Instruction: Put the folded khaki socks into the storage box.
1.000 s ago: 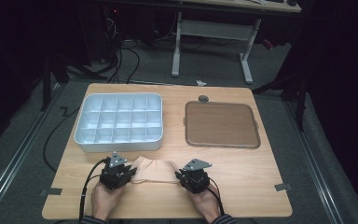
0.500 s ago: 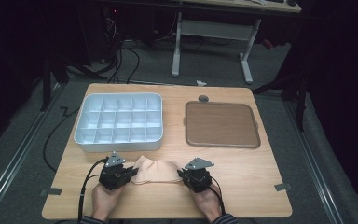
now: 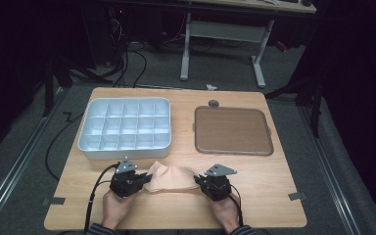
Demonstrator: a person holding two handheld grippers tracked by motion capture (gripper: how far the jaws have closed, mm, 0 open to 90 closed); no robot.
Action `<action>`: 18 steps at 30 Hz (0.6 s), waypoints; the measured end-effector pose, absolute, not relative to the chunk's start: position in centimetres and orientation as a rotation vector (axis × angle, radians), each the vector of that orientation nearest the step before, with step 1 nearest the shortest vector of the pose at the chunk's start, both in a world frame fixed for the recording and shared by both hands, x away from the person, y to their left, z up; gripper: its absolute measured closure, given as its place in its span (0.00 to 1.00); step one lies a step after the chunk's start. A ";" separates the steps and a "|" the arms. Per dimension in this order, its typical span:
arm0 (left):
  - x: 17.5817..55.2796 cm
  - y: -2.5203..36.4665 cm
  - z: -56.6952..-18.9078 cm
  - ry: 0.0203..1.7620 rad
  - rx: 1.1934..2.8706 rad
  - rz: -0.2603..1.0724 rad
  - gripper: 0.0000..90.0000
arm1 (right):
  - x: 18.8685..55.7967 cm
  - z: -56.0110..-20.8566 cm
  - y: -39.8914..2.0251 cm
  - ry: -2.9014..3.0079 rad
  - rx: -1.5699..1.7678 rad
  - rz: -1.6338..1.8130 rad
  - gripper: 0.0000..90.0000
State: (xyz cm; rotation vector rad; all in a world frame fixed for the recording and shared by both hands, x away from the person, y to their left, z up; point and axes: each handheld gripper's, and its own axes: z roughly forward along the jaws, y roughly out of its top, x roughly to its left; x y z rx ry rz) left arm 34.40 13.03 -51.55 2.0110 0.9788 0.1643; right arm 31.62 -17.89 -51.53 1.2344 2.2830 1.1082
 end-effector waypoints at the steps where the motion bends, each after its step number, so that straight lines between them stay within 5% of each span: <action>1: 34.4 12.8 -51.6 0.975 2.010 0.163 0.93 | 31.6 -51.5 -18.1 2.279 1.242 1.107 0.96; 18: 35.2 9.2 -52.6 0.927 2.047 0.161 0.92 | 31.3 -51.6 -21.3 2.218 1.330 1.081 0.95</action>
